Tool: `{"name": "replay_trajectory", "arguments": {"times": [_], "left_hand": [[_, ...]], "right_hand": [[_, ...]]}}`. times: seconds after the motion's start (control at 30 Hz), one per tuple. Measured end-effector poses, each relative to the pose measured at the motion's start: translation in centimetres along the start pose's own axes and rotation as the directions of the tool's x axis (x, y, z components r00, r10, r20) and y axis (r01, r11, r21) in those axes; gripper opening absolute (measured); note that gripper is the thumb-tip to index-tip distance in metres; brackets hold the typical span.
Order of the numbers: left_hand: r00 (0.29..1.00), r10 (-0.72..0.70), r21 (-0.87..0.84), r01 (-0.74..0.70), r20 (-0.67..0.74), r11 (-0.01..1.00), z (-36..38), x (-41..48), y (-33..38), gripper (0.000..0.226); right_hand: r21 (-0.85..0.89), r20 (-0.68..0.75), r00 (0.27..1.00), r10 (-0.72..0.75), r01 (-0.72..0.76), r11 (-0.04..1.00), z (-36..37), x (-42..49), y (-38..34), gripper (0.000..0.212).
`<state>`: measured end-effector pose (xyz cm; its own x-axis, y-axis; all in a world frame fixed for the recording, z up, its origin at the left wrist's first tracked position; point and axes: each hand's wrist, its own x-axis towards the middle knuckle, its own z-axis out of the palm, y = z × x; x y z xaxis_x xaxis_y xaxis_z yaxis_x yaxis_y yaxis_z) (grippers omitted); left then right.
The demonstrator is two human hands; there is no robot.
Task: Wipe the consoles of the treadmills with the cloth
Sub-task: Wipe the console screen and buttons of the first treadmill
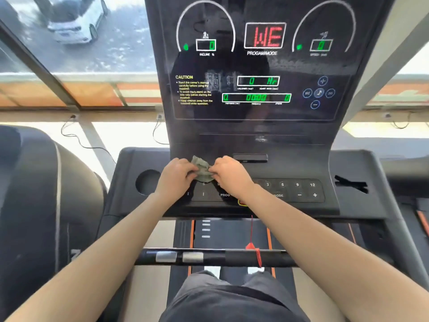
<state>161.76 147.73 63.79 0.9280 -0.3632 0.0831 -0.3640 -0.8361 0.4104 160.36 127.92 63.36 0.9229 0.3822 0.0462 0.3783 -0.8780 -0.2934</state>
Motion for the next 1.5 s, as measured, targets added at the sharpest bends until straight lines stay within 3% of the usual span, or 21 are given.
{"name": "replay_trajectory", "arguments": {"times": [0.3,0.57,0.83,1.17,1.5], "left_hand": [[0.998,-0.043,-0.041,0.041,-0.037,0.998,-1.4,-3.3,-3.5,0.013],[1.0,0.017,-0.115,-0.019,-0.02,0.993,-0.2,-6.3,-2.4,0.012],[0.997,0.061,-0.175,-0.067,-0.036,0.982,1.7,-7.9,-1.3,0.018],[0.997,0.03,-0.125,-0.039,-0.072,0.991,1.9,-0.4,0.1,0.012],[0.971,0.199,-0.172,-0.175,0.136,0.969,1.7,-3.9,0.3,0.018]], "right_hand": [[0.181,-0.068,0.995,-0.071,0.082,0.98,2.0,0.1,-3.3,0.016],[0.16,-0.095,0.994,-0.048,0.062,0.985,2.5,-3.8,-4.0,0.015],[0.162,-0.15,0.986,0.07,-0.045,0.986,3.3,-7.3,-5.1,0.016],[0.111,-0.143,0.961,0.238,-0.223,0.968,1.1,-1.2,-1.8,0.016],[0.245,-0.163,0.919,0.358,-0.314,0.917,3.4,-8.6,-5.8,0.017]]}}
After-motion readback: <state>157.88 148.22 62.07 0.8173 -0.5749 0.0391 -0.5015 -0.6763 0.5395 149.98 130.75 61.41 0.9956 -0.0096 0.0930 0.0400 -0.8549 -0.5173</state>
